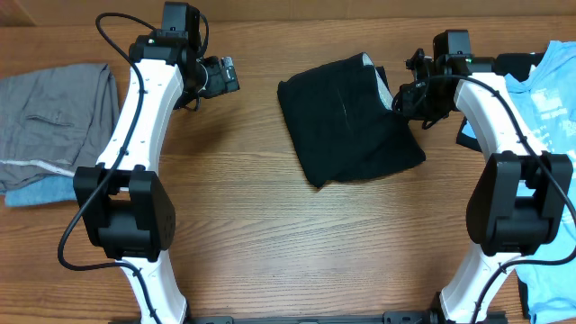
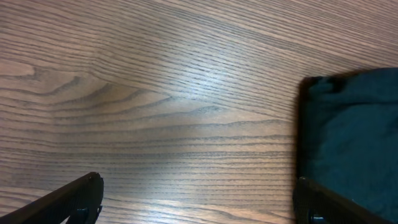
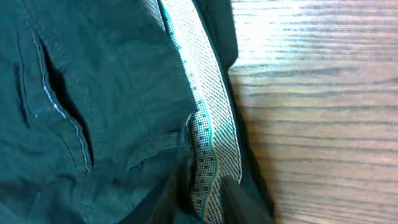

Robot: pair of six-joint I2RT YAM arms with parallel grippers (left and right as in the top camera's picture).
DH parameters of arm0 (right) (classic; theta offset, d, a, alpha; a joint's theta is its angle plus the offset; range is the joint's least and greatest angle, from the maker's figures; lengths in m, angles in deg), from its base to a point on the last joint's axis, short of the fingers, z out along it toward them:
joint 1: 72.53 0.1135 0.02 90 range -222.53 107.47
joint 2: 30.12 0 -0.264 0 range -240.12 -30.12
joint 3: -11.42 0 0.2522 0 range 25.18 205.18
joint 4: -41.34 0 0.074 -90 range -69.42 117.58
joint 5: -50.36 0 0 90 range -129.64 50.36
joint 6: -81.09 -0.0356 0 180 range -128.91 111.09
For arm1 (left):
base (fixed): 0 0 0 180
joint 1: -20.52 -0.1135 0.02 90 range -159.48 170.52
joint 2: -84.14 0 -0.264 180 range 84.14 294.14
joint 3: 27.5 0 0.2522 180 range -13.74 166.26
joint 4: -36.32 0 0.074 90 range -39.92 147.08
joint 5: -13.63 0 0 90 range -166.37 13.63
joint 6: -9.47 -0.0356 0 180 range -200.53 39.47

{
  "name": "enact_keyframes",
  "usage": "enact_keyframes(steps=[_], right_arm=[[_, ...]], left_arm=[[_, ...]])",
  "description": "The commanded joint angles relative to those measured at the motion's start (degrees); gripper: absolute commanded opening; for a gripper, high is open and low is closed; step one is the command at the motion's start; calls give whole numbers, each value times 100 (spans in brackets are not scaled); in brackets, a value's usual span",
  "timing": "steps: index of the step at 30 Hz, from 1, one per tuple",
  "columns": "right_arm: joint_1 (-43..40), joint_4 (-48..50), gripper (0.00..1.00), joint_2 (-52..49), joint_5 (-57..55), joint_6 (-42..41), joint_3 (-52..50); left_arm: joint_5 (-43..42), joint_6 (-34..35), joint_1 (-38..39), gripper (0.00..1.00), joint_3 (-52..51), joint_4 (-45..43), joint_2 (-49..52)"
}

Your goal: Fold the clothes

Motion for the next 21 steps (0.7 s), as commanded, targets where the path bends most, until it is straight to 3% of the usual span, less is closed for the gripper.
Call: enact_keyframes(steps=[1,2,3,10,13,16,21], right_arm=[[-120,-33,49,-7,-72,-704,0],[-120,-61,63,-7,-74,-706,0],[-120,-103,69,-7,-70,-710,-7],[-105,-249,61,-7,85,-699,-7],[-105,-350,68,-7,146,-798,-7],[-105,-481,65,-7,343,-1823,-7],[17,-315,59,-7,752,-2704,-20]], left_arm=[[-79,57,0,100,52,-4,-177],[-79,57,0,100,52,-4,-177],[-81,57,2,100,52,-4,-177],[-79,57,0,100,52,-4,-177],[-79,57,2,100,52,-4,-177],[-79,57,2,100,52,-4,-177],[-81,57,0,100,52,-4,-177]])
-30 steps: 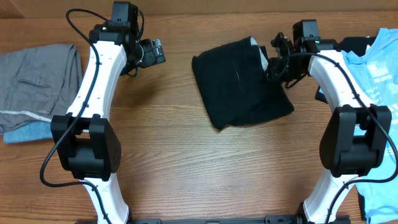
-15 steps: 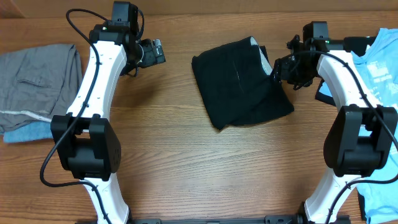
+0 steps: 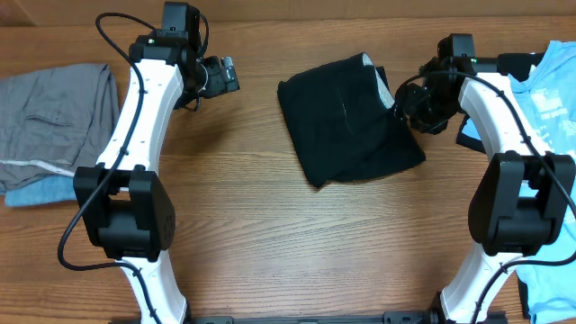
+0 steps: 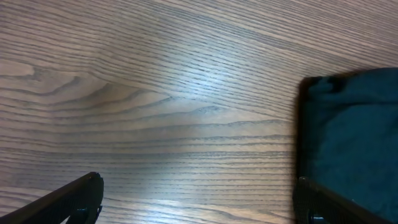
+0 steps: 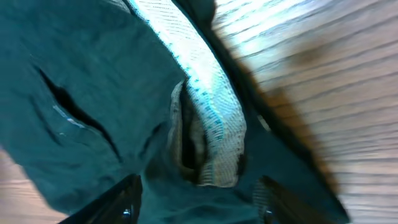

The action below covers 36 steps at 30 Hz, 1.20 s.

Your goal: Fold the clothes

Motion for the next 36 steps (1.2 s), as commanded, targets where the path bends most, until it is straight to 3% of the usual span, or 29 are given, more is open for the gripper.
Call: enact_keyframes(steps=[1,9,11,12,13,17,24,32,36], right_arm=[[153,162,59,-7,271,-925,-33],[258,743,58,-9,-184,-2031,-555],[258,874,41,-9,-188,-2050,-619],[256,905,19,-7,-210,-2048,-619],[227,931,4,7,-232,-2046,-616],[118,815,4,114,-267,-1762,-616],[109,103,4,243,-1421,-1725,-645],[111,748,4,240,-1773,-2111,-1541],[208,1176,4,240,-1810,-2288,-2546]], left_arm=[[-81,57,0,100,52,-4,-177],[-81,57,0,100,52,-4,-177],[-81,59,0,100,52,-4,-177],[-79,57,2,100,52,-4,-177],[-81,57,2,100,52,-4,-177],[-81,57,2,100,52,-4,-177],[-81,57,2,100,52,-4,-177],[-81,57,0,100,52,-4,-177],[-79,57,0,100,52,-2,-177]])
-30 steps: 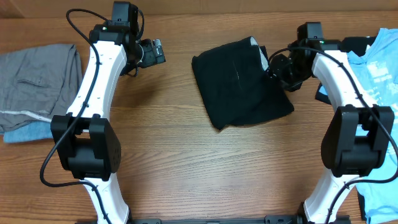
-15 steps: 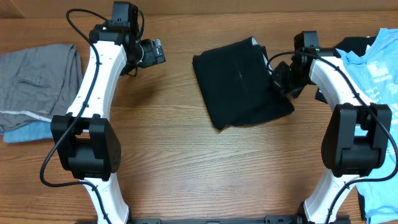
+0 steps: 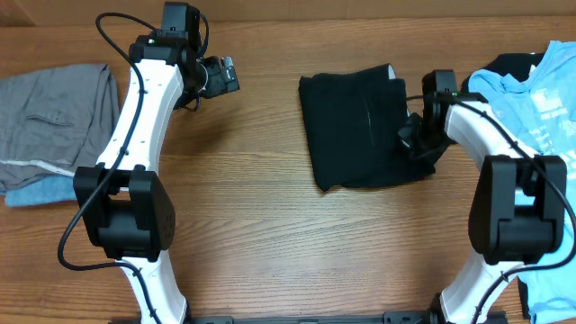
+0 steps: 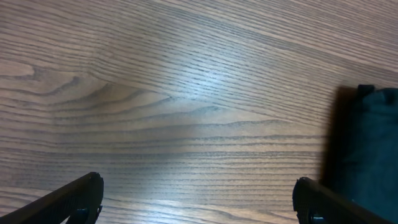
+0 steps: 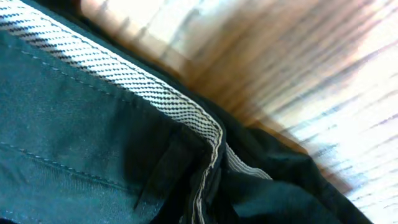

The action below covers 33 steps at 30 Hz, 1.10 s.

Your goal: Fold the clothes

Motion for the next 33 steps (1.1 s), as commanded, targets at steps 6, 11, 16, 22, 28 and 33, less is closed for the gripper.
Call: enact_keyframes(steps=[6,11,16,22,28,33], right_arm=[[328,-74,4,-103,-352,-214,-863],[966,-216,4,-103,-133,-584,-879],[2006,-157,4,-103,149,-1290,-883],[3132,-46,4,-103,-105,-1582,-883],[3126,-404,4,-103,-262,-1128,-802],[3126,-968,17,295,-437,-883,-409]], left_arm=[[-79,57,2,100,52,-2,-177],[-76,57,2,100,52,-2,-175],[-79,57,2,100,52,-2,-177],[-79,57,0,100,52,-2,-177],[-76,57,2,100,52,-2,-177],[-79,57,2,100,52,-2,-177]])
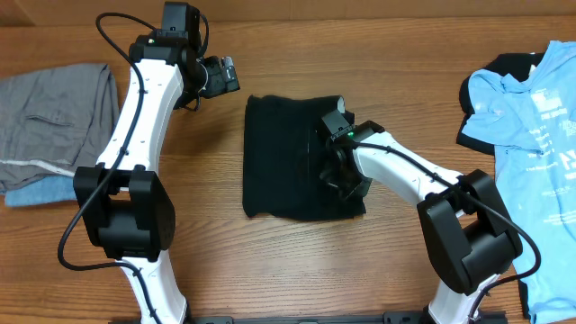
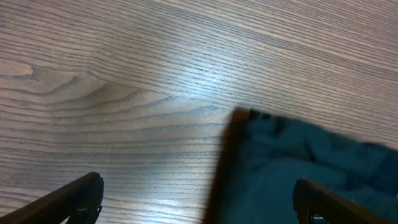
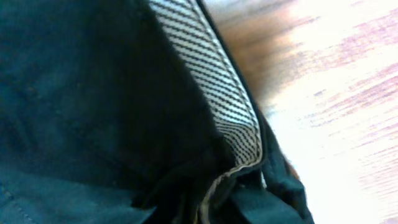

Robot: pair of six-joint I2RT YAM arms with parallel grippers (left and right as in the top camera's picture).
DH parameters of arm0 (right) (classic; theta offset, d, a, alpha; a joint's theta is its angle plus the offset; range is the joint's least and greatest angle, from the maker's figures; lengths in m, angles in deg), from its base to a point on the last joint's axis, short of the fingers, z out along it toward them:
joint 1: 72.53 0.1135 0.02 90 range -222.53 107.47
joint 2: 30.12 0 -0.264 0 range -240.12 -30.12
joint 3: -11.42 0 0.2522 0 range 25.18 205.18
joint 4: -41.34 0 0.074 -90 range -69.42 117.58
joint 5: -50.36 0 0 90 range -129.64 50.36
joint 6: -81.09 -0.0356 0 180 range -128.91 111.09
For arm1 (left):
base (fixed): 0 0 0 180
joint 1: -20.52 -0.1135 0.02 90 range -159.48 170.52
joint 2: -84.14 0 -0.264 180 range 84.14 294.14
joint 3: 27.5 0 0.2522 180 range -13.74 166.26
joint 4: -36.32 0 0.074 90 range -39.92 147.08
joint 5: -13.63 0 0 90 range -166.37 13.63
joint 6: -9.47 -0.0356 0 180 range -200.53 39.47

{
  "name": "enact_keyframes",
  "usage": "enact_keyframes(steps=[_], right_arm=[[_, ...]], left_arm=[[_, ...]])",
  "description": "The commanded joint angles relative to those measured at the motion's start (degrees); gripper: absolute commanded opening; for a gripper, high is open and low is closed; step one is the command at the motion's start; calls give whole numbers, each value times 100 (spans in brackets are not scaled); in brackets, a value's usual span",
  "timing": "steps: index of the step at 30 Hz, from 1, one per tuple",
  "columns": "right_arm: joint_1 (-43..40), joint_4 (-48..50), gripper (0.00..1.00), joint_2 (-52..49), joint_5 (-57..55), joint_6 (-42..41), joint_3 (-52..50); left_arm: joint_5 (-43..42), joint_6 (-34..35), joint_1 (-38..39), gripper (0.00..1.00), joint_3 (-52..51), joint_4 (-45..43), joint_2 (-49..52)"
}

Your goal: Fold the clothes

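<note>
A black folded garment (image 1: pixel 286 160) with a checkered waistband lining (image 3: pixel 214 87) lies at the table's middle. My right gripper (image 1: pixel 342 175) sits on its right part. In the right wrist view the cloth bunches where the gripper (image 3: pixel 205 208) pinches it, and the fingers are buried in fabric. My left gripper (image 1: pixel 222 76) hangs open at the back left, just off the garment's far left corner. In the left wrist view its fingertips (image 2: pixel 84 194) stand wide apart, with the garment's corner (image 2: pixel 292 168) below and nothing held.
A folded grey garment (image 1: pixel 54 112) rests on a blue cloth (image 1: pixel 36 191) at the left edge. A light blue T-shirt (image 1: pixel 531 117) lies over a black item (image 1: pixel 490 67) at the right edge. Bare wooden tabletop (image 1: pixel 297 261) fills the front.
The black garment has shifted left, from centre-right to the middle of the table, with my right gripper on it. Its corner now shows under my left gripper. The left arm has not moved.
First the garment lay tilted at centre-right with my right gripper at its waistband. Then the jaws stood apart around the waistband. Later the garment lay squared up with the gripper at its right edge. Now both are at the table's middle.
</note>
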Motion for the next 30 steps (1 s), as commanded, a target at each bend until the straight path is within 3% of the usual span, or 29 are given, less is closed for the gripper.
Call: enact_keyframes(steps=[1,2,4,5,12,15,19,20,21,30], right_arm=[[79,-404,22,166,81,238,2],[79,-435,26,295,81,264,2],[79,-579,50,490,81,308,2],[79,-664,54,533,81,358,2],[68,-1283,52,817,-564,662,289],[35,-1504,47,1158,-625,660,376],[22,-1384,34,1399,-625,929,376],[20,-1338,12,1401,-625,949,374],[20,-1290,4,1401,-627,960,363],[20,-374,4,1401,-625,1158,-332]], left_arm=[[-61,57,2,100,52,-2,-177],[-63,57,0,100,52,-4,-177],[-63,57,2,100,52,-4,-177],[-63,57,0,100,52,-4,-177],[-63,57,2,100,52,-4,-177],[-61,57,2,100,52,-4,-177],[-63,57,2,100,52,-4,-175],[-63,57,2,100,52,-2,-177],[-61,57,2,100,52,-4,-177],[-61,57,2,100,52,-2,-177]])
